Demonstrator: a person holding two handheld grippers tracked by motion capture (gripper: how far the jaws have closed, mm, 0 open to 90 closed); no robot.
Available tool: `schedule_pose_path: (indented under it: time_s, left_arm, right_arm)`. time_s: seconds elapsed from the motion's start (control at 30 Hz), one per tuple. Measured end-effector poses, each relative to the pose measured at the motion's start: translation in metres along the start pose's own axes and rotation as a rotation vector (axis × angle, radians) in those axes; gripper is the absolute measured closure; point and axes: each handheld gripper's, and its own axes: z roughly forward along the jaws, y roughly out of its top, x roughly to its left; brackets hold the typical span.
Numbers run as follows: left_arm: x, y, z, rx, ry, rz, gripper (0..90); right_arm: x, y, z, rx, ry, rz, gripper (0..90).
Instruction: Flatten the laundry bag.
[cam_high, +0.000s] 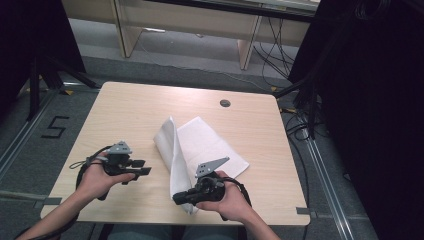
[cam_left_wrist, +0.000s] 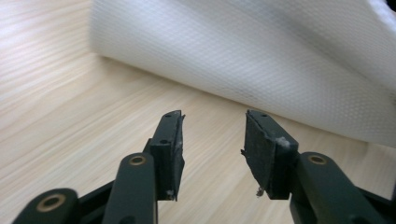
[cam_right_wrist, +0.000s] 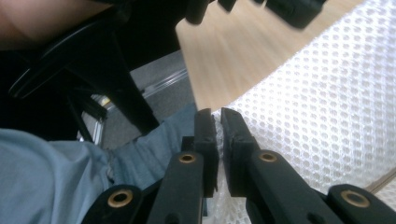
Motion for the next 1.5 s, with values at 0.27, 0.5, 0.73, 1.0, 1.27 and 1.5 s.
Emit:
schedule_pose_path:
  time_s: [0.27,0.5,0.73,1.0,1.27,1.5]
  left_arm:
    - [0.011,-0.004,-0.013,-0.037,0.054,-0.025,53.2]
    - [0.02,-0.005,-0.019,-0.032,0.127,-0.03,52.4]
    - [0.029,-0.007,-0.023,-0.055,0.193,-0.078,49.6]
    - [0.031,-0.006,-0.024,-0.077,0.206,-0.078,49.2]
    - [0.033,-0.006,-0.024,-0.071,0.22,-0.081,49.0]
    - [0.034,-0.007,-0.023,-0.07,0.222,-0.083,48.8]
  right_arm:
    - [0.002,-0.003,0.006,0.031,0.026,-0.005,86.3]
    - [-0.002,-0.007,0.005,0.045,0.018,0.002,86.1]
    - [-0.002,-0.011,0.006,0.094,0.037,-0.003,85.2]
    - [-0.005,-0.015,0.007,0.165,0.012,0.026,85.0]
    - [-0.014,-0.021,-0.004,0.213,-0.05,0.044,83.8]
    - [-0.025,-0.026,-0.018,0.237,-0.114,0.071,81.9]
